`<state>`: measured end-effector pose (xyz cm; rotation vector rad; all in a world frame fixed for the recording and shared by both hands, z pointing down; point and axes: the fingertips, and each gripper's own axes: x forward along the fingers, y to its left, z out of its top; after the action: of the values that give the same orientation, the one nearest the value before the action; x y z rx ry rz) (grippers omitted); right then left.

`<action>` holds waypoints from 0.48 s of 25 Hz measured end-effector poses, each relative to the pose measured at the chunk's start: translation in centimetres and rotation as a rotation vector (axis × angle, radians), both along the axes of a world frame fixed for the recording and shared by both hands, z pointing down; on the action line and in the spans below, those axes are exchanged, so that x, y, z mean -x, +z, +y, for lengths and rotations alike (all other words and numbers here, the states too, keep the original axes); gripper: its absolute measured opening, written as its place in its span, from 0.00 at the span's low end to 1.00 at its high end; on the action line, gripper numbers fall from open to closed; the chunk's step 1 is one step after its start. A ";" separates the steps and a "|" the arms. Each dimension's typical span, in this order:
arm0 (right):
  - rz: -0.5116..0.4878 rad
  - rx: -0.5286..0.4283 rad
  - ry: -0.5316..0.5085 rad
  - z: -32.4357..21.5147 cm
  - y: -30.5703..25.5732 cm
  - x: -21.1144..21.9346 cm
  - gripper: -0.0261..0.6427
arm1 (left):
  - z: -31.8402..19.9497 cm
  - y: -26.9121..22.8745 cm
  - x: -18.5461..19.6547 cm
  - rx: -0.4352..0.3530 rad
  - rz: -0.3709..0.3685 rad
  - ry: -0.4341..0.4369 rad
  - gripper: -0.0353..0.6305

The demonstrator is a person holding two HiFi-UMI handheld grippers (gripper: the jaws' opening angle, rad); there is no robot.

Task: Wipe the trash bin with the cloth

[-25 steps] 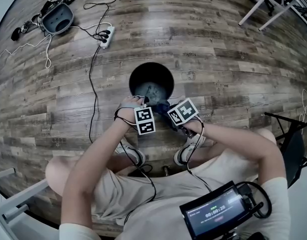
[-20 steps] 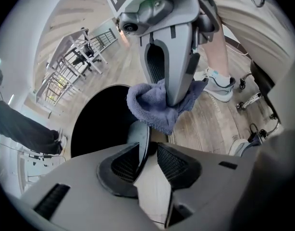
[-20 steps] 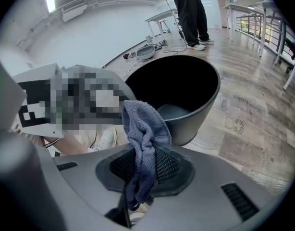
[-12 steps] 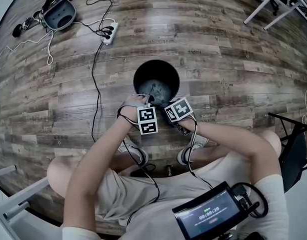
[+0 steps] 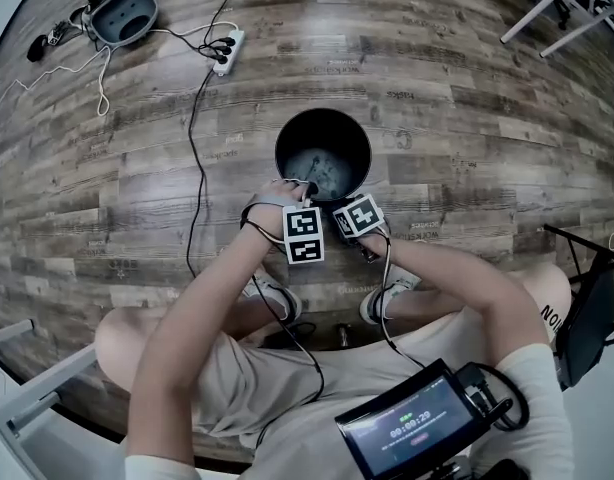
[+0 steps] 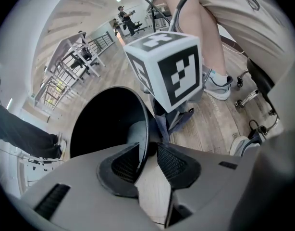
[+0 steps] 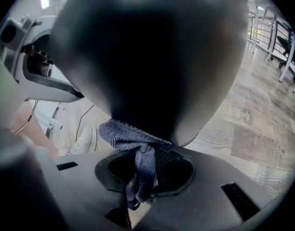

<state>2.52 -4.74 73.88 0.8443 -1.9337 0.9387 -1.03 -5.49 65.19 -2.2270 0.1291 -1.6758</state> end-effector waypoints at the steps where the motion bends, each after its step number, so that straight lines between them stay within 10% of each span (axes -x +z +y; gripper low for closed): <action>1: 0.007 0.000 -0.002 0.0 0.6 -0.1 0.16 | 0.0 0.0 -0.1 -0.001 0.001 0.001 0.24; 12: 0.080 -0.036 -0.007 -0.3 6.6 -0.3 0.16 | 0.0 0.0 0.0 -0.012 0.006 0.005 0.24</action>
<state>2.77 -5.01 80.43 0.8824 -1.8881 0.8556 -1.00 -5.52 65.18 -2.2217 0.1351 -1.6616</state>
